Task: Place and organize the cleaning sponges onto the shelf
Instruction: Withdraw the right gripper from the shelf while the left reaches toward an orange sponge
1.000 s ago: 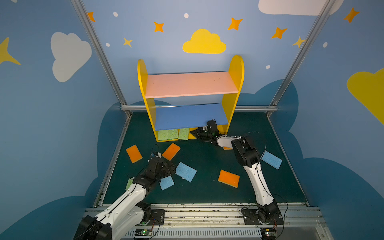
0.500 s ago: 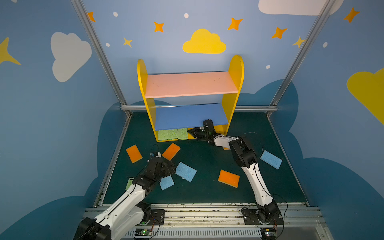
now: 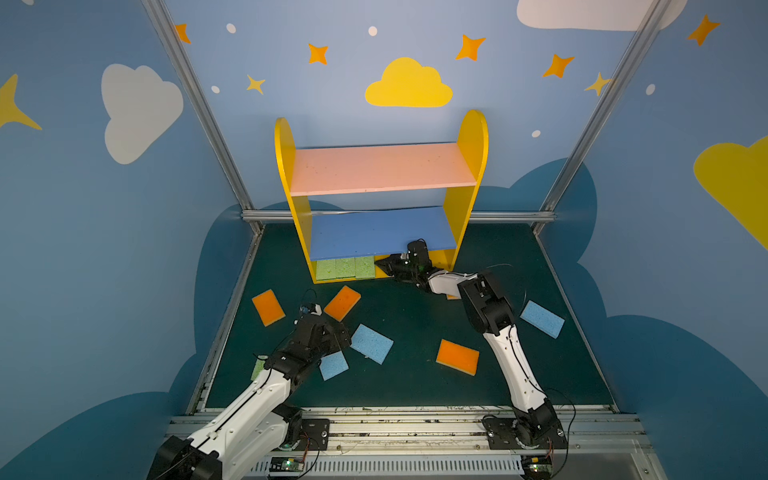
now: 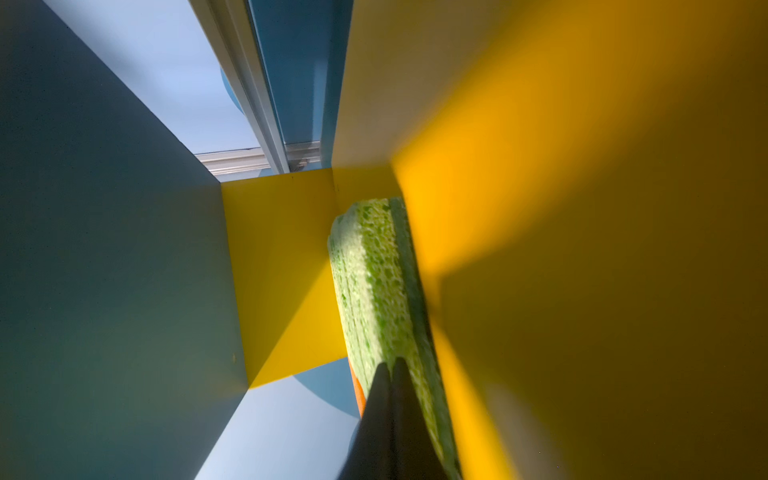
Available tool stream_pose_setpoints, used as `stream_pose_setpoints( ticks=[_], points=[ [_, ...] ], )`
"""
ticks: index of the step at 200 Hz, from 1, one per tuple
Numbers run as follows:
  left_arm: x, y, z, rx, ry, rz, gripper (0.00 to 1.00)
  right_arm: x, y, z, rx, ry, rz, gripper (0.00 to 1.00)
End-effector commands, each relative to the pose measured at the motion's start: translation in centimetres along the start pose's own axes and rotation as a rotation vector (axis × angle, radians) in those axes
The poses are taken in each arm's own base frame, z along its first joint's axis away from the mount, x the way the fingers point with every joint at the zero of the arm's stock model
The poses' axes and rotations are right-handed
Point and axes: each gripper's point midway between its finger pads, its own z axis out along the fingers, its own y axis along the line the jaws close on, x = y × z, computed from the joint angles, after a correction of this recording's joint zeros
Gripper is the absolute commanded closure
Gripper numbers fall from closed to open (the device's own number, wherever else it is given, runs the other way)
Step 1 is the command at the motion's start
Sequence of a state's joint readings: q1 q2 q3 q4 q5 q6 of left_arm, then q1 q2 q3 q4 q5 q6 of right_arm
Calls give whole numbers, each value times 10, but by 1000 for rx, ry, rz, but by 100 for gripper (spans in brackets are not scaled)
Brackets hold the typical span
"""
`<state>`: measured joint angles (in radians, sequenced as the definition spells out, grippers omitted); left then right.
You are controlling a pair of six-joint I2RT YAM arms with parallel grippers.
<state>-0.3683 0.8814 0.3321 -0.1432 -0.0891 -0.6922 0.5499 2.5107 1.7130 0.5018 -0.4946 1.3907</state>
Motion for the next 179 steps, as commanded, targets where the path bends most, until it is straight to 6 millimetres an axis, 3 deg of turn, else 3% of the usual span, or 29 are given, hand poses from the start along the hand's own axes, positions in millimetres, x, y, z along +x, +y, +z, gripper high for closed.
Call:
stream_pose_setpoints(
  ticks=[1,63,122,138,165,179],
  points=[
    [-4,7,-4,-40,-15,1,0,-16,-26,-26,59,-22,49,97],
    [-20,9,-29,-77,-82,-56,0,9,-20,-66,42,8,-4,96],
    [-33,61,-71,-428,-109,-216,1,45,-9,-109,1,71,-129,90],
    [-36,68,-77,-479,-101,-246,1,56,-8,-122,-7,92,-184,84],
    [-32,86,-81,-536,-89,-373,0,76,-7,-145,-15,108,-302,60],
    [-28,98,-82,-558,-82,-457,1,82,-8,-156,0,107,-343,53]
  ],
)
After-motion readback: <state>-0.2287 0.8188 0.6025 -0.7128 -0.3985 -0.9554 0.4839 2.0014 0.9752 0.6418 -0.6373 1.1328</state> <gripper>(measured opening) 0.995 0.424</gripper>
